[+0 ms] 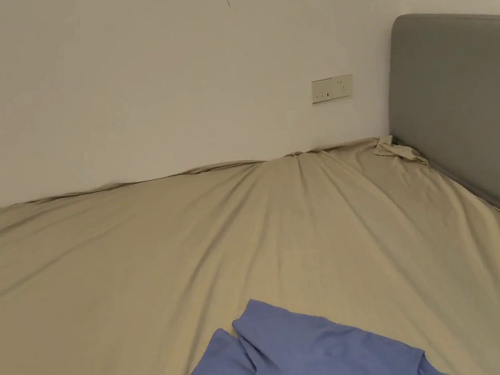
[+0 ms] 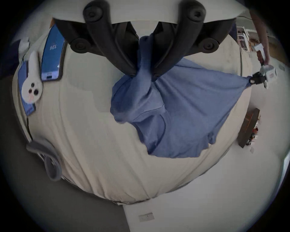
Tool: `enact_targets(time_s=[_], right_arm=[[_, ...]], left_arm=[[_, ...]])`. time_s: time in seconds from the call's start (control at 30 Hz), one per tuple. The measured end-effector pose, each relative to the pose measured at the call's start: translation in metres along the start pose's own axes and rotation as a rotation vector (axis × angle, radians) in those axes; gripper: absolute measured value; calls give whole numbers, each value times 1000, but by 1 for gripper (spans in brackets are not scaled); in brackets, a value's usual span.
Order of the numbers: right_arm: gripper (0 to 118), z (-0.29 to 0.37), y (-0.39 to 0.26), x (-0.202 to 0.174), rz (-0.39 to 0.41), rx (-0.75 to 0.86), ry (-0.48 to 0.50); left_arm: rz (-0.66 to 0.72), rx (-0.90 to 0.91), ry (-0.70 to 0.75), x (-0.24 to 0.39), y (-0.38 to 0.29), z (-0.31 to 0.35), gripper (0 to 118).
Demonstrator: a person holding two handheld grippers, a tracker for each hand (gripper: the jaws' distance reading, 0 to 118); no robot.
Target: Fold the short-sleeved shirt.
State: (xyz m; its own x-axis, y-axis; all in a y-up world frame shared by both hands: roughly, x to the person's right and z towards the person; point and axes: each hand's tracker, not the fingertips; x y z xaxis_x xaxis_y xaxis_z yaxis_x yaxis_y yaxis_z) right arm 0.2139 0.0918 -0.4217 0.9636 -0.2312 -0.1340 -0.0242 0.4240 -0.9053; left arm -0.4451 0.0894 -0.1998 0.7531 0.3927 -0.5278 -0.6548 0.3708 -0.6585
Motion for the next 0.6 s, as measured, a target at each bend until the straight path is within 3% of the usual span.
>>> enact_targets(time_s=[0.1, 0.2, 0.23, 0.27, 0.3, 0.33, 0.37, 0.4, 0.43, 0.47, 0.6], right_arm=[[12, -22, 1, -3, 70, -39, -51], [12, -42, -2, -1, 100, -55, -60], [15, -42, -3, -3, 120, -41, -67], [28, -39, 0, -7, 134, -35, -86], [47, -35, 2, -11, 144, -31, -152], [74, -31, 7, -13, 143, -55, -239], [108, -23, 11, -11, 138, -75, -268], [116, -7, 17, -9, 118, -47, -172], [116, 18, 23, -13, 82, 4, -80], [116, 37, 30, -17, 61, 39, -48], [116, 119, 38, -56, 98, 336, -11]], left_arm=[[18, -52, 56, -29, -10, -39, 2], [75, 7, 5, -38, -8, -34, 2], [69, 2, 16, -33, -8, -34, 2], [47, 6, 45, -28, -8, -34, 4], [28, 9, 86, -23, -8, -30, 17], [41, 10, 83, -10, -7, -19, 45], [45, 15, 72, -3, -4, -7, 91], [26, 46, 87, 5, -3, 6, 114], [-6, 141, 91, 14, 0, 26, 118], [-27, 215, 69, 29, -3, 53, 118], [-16, 345, -13, 51, -1, 106, 118]])
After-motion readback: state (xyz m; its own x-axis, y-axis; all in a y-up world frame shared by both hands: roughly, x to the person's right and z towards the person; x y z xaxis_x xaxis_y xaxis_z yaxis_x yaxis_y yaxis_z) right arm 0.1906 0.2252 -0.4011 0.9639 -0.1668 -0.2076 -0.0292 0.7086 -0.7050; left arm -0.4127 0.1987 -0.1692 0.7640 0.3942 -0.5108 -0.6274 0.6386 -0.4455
